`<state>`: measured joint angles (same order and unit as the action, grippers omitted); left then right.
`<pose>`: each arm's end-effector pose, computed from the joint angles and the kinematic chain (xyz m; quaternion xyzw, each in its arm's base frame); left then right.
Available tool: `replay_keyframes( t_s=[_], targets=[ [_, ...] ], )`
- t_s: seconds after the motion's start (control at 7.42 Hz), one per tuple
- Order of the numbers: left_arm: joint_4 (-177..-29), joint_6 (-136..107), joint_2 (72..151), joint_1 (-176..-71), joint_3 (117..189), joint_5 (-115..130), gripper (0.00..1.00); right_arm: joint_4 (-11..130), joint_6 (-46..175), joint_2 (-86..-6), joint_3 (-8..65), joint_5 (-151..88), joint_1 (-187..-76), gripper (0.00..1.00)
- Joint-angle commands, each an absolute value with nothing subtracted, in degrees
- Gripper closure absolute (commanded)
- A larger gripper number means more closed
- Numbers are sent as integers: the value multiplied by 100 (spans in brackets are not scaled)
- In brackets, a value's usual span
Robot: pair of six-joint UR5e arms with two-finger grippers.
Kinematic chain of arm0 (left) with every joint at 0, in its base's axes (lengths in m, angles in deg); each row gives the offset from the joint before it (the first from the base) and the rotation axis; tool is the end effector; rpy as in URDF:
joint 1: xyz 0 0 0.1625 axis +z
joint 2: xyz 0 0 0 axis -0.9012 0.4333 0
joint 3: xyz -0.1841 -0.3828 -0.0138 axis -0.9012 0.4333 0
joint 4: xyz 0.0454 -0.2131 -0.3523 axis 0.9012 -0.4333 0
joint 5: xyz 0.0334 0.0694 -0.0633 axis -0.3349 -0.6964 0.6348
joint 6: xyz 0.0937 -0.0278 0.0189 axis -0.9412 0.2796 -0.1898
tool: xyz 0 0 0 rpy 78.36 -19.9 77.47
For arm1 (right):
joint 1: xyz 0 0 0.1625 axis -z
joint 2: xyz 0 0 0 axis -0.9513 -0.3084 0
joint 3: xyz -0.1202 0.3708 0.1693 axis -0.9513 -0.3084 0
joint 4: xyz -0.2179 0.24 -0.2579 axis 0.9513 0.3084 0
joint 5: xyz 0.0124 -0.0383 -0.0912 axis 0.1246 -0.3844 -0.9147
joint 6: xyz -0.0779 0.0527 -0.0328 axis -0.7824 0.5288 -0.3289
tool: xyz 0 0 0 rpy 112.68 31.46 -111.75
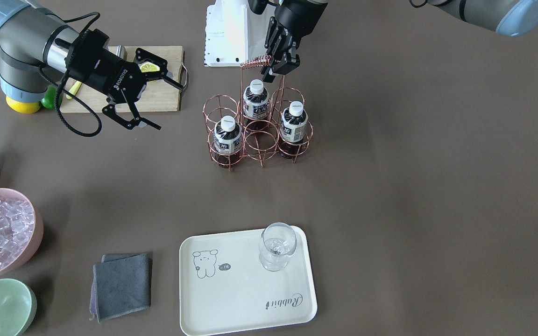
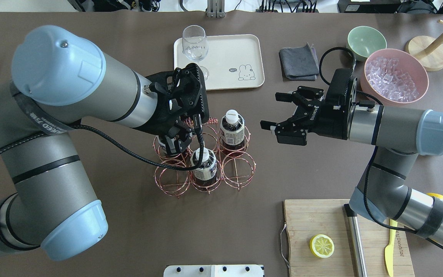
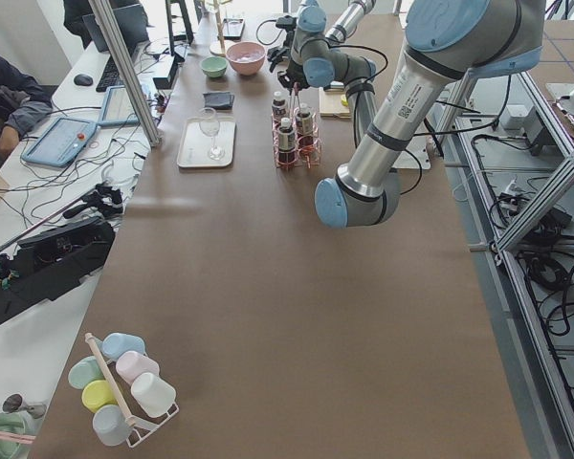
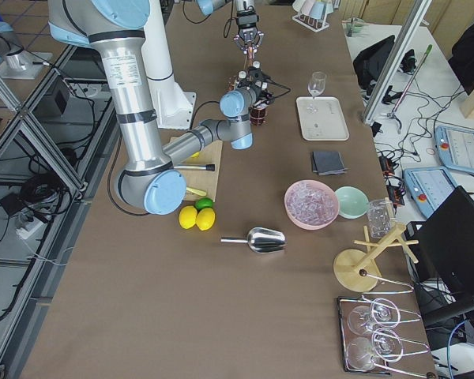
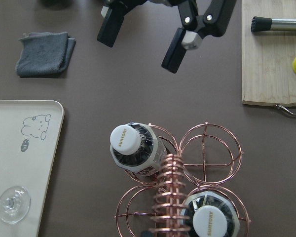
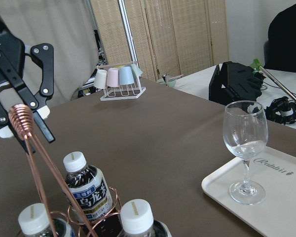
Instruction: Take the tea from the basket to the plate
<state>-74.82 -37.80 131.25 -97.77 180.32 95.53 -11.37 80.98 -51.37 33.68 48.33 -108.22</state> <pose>0.4000 -0.3836 0.0757 0.4297 0.3499 0.5225 0.6480 -0.3651 -0.4048 0.2924 0.5368 -0.5988 -0.1944 0.5616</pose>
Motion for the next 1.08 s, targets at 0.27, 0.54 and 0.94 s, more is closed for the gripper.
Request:
replay_keyframes(
  t_s=[0.27, 0.54, 0.94],
  targets=[
    [-7482, -3779, 13123, -9772, 18038, 9547, 100, -1103, 7696, -4746, 3035, 3941, -10289, 1],
    [-7482, -3779, 13123, -9772, 18046, 9547, 100, -1130, 7361, -4615, 2833, 3835, -10271, 1],
    [-7482, -3779, 13114, -9772, 18055, 9547, 100, -1034, 7352, -4404, 2806, 3651, -10210, 1]
  ],
)
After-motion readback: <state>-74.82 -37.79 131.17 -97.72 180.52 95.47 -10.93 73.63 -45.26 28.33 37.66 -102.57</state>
